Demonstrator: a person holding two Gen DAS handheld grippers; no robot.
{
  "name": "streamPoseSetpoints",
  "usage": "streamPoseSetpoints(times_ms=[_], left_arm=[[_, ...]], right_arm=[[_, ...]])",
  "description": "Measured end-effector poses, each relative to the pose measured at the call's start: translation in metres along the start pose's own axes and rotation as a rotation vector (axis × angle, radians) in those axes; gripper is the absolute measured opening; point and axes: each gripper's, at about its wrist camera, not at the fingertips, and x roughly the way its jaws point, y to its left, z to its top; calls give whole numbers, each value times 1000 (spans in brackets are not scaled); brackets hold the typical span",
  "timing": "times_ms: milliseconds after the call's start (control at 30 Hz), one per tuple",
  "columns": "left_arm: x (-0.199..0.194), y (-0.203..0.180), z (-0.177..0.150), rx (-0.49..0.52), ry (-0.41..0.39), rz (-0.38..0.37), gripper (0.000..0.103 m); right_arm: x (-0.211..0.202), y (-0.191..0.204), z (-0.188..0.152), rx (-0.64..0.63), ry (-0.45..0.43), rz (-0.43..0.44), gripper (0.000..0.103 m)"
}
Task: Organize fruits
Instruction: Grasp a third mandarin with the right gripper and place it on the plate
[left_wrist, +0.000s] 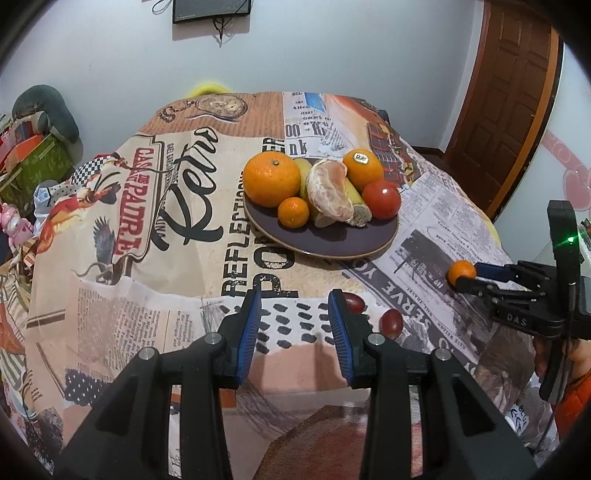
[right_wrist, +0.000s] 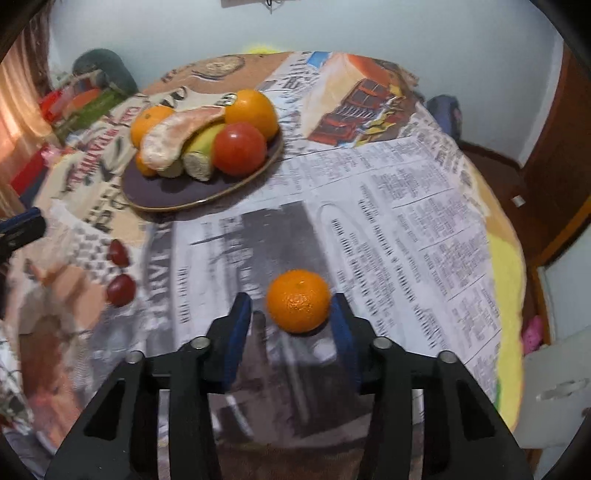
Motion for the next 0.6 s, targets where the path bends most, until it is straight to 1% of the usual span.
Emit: streamPoseSetpoints(times_ms=[33, 167, 300, 367, 500, 600], left_arm=[[2, 2, 0, -4, 3, 0, 37], [10, 6, 0, -25, 17, 0, 37], [18, 9, 1, -39, 28, -8, 37], [22, 9, 1, -39, 31, -12, 37], [27, 9, 2, -33, 36, -16, 37], [32, 10, 3, -32, 41, -17, 37]], right_arm=[[0, 0, 0, -7, -3, -6, 33], [0, -4, 2, -17, -6, 10, 33], [2, -2, 7, -34, -11, 4, 33], [6, 0, 11, -46, -7, 0, 35], [10, -3, 13, -18, -20, -4, 34], [8, -4, 15, 3, -25, 20, 33]])
